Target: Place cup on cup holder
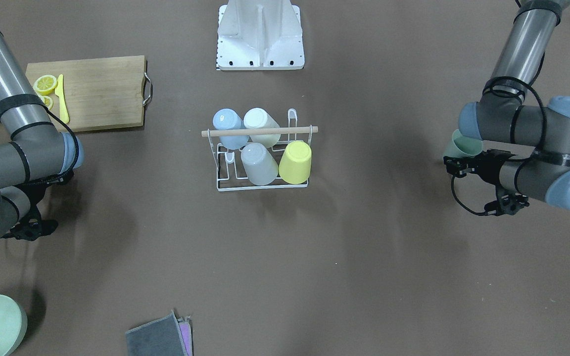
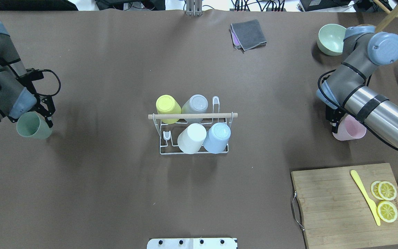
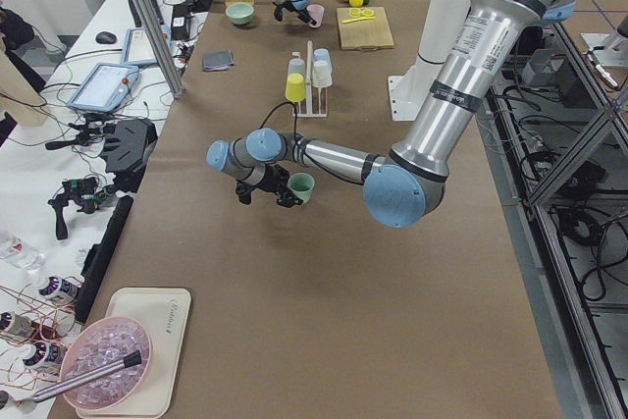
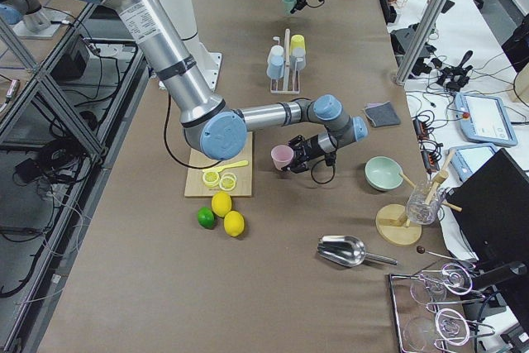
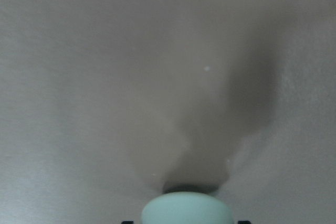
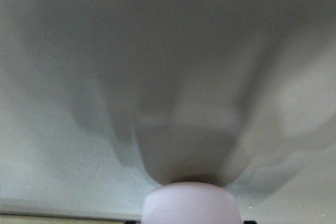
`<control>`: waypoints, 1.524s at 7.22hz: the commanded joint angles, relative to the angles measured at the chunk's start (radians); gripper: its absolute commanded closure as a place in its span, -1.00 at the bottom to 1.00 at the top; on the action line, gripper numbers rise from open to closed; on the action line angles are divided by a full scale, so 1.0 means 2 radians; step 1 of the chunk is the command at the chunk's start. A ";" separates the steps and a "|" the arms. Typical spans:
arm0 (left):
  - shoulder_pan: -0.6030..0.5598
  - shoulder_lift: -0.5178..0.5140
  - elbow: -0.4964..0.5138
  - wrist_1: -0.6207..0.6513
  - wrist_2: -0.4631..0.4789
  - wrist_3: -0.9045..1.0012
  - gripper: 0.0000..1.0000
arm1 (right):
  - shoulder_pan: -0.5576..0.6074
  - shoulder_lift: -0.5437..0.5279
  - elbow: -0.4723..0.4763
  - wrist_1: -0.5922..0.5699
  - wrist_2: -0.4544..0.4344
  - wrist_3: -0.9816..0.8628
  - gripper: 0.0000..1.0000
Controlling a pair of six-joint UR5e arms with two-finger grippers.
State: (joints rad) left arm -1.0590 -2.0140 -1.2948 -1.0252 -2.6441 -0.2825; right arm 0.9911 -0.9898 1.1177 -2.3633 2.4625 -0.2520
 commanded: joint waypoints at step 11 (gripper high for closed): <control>-0.147 -0.002 -0.020 -0.743 0.203 -0.409 1.00 | 0.059 0.008 0.072 0.099 0.241 -0.073 0.41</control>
State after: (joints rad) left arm -1.3599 -2.0081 -1.3266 -2.2931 -2.3023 -0.9700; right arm 1.1037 -0.9753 1.2373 -2.1683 2.9139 -0.3963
